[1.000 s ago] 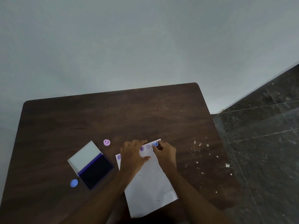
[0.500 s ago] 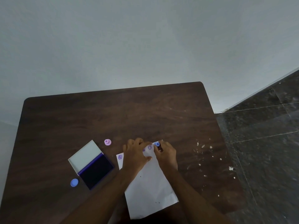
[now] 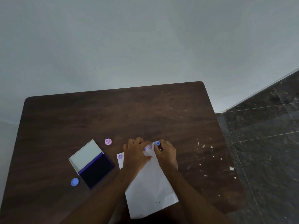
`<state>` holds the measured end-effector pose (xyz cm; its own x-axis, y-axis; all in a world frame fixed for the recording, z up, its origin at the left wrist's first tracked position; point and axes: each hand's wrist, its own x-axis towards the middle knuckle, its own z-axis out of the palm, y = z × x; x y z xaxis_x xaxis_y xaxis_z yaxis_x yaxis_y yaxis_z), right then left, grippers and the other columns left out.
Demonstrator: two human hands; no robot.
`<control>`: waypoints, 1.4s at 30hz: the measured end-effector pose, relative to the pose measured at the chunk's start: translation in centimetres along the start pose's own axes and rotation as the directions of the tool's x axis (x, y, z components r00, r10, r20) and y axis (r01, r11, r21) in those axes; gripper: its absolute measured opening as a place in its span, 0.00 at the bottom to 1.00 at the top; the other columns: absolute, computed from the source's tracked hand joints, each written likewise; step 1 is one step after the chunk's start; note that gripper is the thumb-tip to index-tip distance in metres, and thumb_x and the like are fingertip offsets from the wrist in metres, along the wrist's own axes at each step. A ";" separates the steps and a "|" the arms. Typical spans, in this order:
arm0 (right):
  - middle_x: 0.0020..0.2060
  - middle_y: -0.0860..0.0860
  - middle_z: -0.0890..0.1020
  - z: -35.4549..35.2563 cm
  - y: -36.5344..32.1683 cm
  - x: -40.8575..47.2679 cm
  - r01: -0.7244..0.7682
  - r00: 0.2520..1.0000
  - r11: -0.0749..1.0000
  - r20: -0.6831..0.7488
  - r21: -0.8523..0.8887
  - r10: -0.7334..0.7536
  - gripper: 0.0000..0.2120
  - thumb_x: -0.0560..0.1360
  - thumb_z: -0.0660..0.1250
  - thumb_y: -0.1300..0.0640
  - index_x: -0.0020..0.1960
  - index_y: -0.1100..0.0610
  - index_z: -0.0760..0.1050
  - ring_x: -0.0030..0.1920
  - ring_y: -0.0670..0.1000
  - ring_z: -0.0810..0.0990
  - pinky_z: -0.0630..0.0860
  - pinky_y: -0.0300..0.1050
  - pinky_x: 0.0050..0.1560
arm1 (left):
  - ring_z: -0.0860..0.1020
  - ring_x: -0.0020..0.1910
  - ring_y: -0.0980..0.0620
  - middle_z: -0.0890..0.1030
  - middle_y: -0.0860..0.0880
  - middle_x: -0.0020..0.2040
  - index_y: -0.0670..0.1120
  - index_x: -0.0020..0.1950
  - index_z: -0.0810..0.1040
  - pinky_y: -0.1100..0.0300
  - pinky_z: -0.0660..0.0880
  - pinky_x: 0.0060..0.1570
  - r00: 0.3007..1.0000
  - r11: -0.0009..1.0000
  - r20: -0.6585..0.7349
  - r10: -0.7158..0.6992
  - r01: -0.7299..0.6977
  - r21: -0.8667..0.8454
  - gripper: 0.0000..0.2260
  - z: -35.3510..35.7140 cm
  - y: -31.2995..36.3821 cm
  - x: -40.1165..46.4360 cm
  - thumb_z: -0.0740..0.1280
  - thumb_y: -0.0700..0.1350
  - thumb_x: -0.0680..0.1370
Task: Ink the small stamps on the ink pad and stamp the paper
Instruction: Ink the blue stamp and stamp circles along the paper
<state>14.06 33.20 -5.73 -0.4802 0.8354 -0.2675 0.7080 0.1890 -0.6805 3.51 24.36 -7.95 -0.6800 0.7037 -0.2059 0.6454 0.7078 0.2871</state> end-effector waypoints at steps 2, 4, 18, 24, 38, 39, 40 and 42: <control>0.48 0.57 0.84 0.1 0.1 0.1 0.014 1.000 1.000 -0.002 -0.001 -0.014 0.12 0.75 0.69 0.55 0.54 0.62 0.80 0.47 0.52 0.82 0.80 0.42 0.50 | 0.78 0.46 0.49 0.83 0.51 0.49 0.54 0.49 0.78 0.53 0.72 0.49 1.000 1.000 -0.006 0.006 -0.006 0.003 0.27 -0.1 0.0 0.0 0.76 0.67 0.56; 0.50 0.56 0.84 0.4 0.2 0.1 0.006 0.999 1.000 0.035 -0.010 -0.006 0.13 0.75 0.69 0.55 0.56 0.61 0.80 0.49 0.51 0.82 0.79 0.42 0.53 | 0.79 0.42 0.48 0.83 0.51 0.45 0.54 0.46 0.78 0.52 0.74 0.45 1.000 1.000 -0.006 0.001 -0.001 0.006 0.27 -0.3 0.1 -0.1 0.77 0.66 0.54; 0.51 0.55 0.81 1.1 0.5 0.4 -0.072 0.989 0.995 0.134 0.075 0.062 0.12 0.79 0.62 0.52 0.55 0.59 0.77 0.44 0.46 0.76 0.77 0.39 0.53 | 0.79 0.37 0.48 0.83 0.50 0.40 0.52 0.42 0.79 0.53 0.76 0.40 1.000 1.000 -0.028 0.006 -0.006 0.008 0.27 -0.5 0.2 -0.1 0.79 0.64 0.50; 0.50 0.55 0.81 1.1 0.4 0.5 -0.085 0.987 0.991 0.147 0.102 0.070 0.13 0.78 0.63 0.50 0.55 0.59 0.77 0.46 0.48 0.78 0.77 0.41 0.53 | 0.79 0.35 0.48 0.83 0.50 0.39 0.53 0.40 0.79 0.53 0.76 0.38 1.000 1.000 -0.023 0.020 -0.020 0.010 0.27 -0.6 0.3 0.0 0.80 0.63 0.48; 0.51 0.56 0.82 0.9 0.4 0.5 -0.088 0.980 0.989 0.190 0.121 0.064 0.14 0.78 0.62 0.50 0.56 0.59 0.77 0.49 0.51 0.80 0.79 0.47 0.56 | 0.79 0.42 0.48 0.83 0.50 0.44 0.53 0.44 0.80 0.52 0.74 0.45 1.000 1.000 0.003 -0.012 0.013 -0.015 0.24 -0.6 0.5 -0.2 0.80 0.62 0.54; 0.51 0.56 0.82 0.9 0.5 0.5 -0.097 0.978 0.988 0.197 0.124 0.071 0.15 0.78 0.62 0.49 0.56 0.59 0.77 0.49 0.51 0.80 0.79 0.47 0.56 | 0.79 0.42 0.48 0.83 0.50 0.44 0.53 0.45 0.80 0.51 0.74 0.45 1.000 1.000 0.006 -0.016 0.016 -0.016 0.24 -0.6 0.5 -0.3 0.80 0.62 0.55; 0.51 0.56 0.82 1.0 0.5 0.5 -0.104 0.977 0.987 0.200 0.126 0.077 0.15 0.78 0.62 0.49 0.56 0.59 0.77 0.49 0.51 0.80 0.79 0.47 0.56 | 0.79 0.43 0.48 0.83 0.50 0.45 0.53 0.45 0.80 0.51 0.74 0.46 1.000 1.000 0.007 -0.015 0.015 -0.017 0.24 -0.6 0.5 -0.3 0.80 0.62 0.55; 0.51 0.55 0.82 0.9 0.4 0.5 -0.111 0.977 0.986 0.198 0.124 0.085 0.15 0.78 0.63 0.49 0.56 0.58 0.77 0.49 0.51 0.79 0.78 0.45 0.55 | 0.79 0.44 0.47 0.83 0.49 0.46 0.53 0.46 0.80 0.51 0.73 0.47 1.000 1.000 0.007 -0.008 0.009 -0.027 0.24 -0.6 0.5 -0.3 0.79 0.61 0.56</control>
<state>13.62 33.19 -6.77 -0.5109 0.7299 -0.4542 0.6870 0.0291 -0.7260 3.79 24.48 -7.19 -0.6830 0.6981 -0.2149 0.6298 0.7119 0.3107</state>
